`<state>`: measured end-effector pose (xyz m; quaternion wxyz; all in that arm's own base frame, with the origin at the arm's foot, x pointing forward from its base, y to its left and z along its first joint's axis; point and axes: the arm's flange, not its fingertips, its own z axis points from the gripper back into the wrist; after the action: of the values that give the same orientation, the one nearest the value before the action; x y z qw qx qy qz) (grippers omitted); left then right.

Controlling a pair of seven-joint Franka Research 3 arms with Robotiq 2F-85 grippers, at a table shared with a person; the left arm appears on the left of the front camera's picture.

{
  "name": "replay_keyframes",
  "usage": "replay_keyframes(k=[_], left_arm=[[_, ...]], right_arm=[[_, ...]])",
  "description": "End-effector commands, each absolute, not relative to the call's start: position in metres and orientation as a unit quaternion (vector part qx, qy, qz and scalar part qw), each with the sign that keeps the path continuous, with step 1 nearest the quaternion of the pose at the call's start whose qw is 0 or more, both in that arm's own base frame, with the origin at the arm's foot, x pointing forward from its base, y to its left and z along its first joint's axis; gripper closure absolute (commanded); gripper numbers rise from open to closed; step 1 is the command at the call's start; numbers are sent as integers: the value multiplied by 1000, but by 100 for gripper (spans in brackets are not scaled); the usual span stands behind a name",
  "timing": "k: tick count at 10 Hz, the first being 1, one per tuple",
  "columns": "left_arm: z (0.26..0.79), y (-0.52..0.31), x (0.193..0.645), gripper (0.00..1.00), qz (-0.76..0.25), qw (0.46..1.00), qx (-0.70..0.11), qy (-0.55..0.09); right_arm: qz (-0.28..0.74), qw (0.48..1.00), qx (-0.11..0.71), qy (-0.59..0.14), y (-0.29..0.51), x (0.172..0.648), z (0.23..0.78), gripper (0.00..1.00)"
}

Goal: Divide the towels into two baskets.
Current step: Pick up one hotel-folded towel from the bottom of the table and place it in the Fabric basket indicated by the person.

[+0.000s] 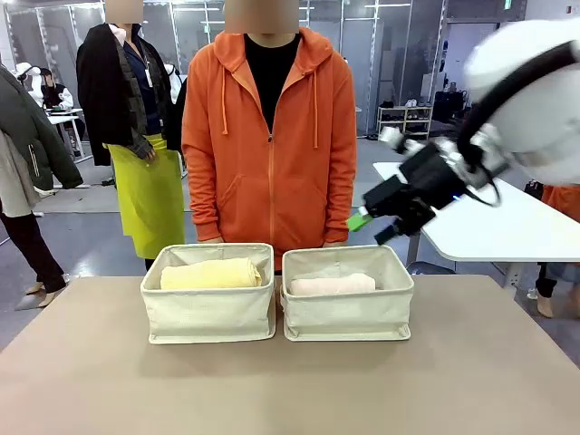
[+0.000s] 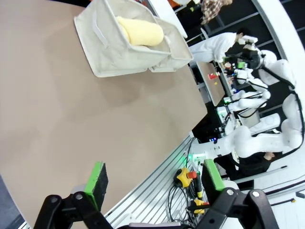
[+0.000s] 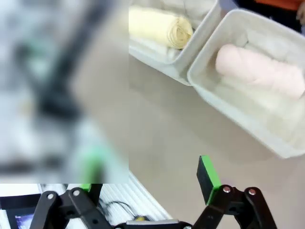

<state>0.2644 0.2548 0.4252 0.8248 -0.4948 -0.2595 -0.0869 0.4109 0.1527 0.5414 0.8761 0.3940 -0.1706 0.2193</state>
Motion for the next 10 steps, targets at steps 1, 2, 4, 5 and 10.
replay_keyframes(k=[1, 2, 4, 5, 10], left_arm=[[428, 256, 261, 0, -87, 823, -495, -266], [428, 256, 261, 0, -87, 823, -495, -266], [428, 256, 261, 0, -87, 823, -495, -266], [428, 256, 261, 0, -87, 823, -495, -266], [428, 256, 261, 0, -87, 823, -495, -266]], right_arm=[[131, 824, 514, -200, 100, 372, 519, 1], [90, 820, 529, -197, 69, 356, 513, 1], [28, 804, 555, -213, 15, 311, 503, 1], [-18, 796, 562, -224, -12, 279, 492, 1], [-199, 777, 553, -226, -78, 169, 438, 1]])
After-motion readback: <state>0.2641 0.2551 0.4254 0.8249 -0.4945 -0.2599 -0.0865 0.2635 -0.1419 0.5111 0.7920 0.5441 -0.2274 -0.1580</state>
